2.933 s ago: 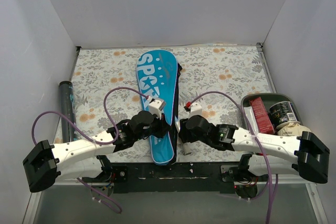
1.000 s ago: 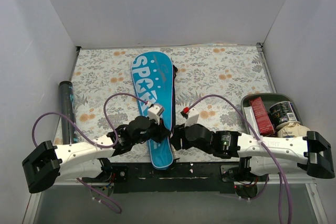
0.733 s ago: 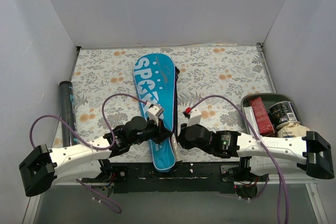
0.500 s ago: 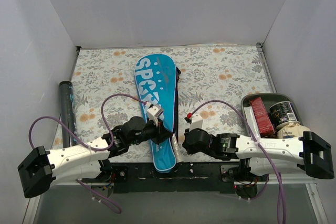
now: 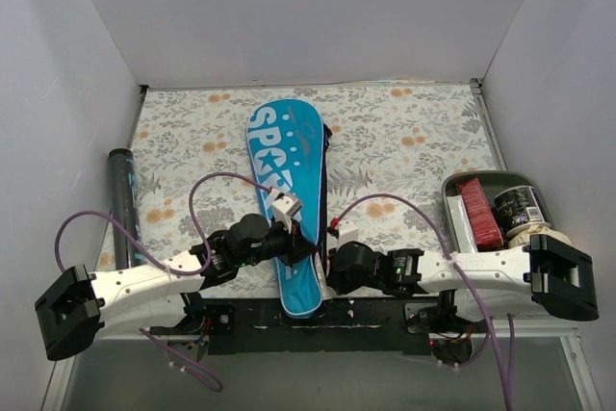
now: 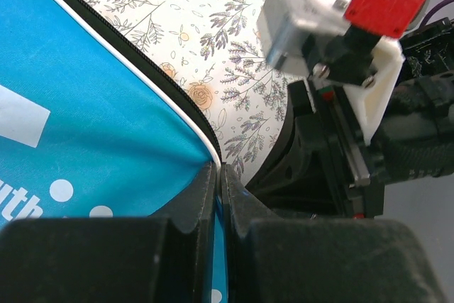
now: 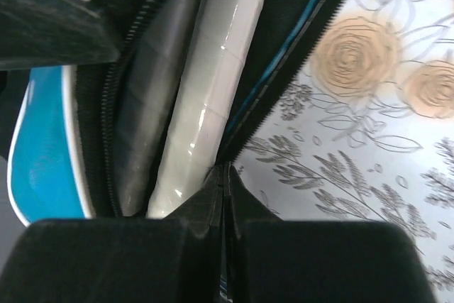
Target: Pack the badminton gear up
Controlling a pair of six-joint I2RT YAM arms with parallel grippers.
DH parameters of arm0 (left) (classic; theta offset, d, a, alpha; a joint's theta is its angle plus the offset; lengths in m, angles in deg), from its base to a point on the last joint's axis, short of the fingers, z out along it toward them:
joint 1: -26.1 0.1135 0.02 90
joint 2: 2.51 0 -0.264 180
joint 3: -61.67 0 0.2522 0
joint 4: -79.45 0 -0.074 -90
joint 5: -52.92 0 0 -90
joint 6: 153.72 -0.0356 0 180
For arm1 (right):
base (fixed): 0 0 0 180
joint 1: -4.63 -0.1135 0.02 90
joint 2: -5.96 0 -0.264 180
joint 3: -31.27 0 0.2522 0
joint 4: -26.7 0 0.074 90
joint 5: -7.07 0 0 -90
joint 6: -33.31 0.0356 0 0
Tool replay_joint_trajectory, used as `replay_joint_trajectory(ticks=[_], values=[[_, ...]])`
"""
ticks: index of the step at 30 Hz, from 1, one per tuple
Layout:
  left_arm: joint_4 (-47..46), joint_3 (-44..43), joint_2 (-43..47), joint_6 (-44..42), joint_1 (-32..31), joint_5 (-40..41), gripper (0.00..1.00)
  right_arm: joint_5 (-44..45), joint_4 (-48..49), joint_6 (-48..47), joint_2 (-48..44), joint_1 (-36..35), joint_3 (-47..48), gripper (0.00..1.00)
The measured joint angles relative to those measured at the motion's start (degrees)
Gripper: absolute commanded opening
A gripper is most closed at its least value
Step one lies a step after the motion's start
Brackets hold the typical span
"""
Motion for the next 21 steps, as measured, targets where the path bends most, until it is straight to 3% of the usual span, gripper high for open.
replay_joint_trajectory(ticks=[19, 21], values=[[0.44, 0.24, -1.25, -0.02, 0.00, -0.59, 0.00, -8.61, 19.61, -2.32, 10.19, -2.10, 0.76, 0.01], [0.15, 0.37, -1.22, -0.02, 0.00, -0.66, 0.00, -7.48, 18.62, -2.32, 9.79, -2.43, 0.79, 0.09]])
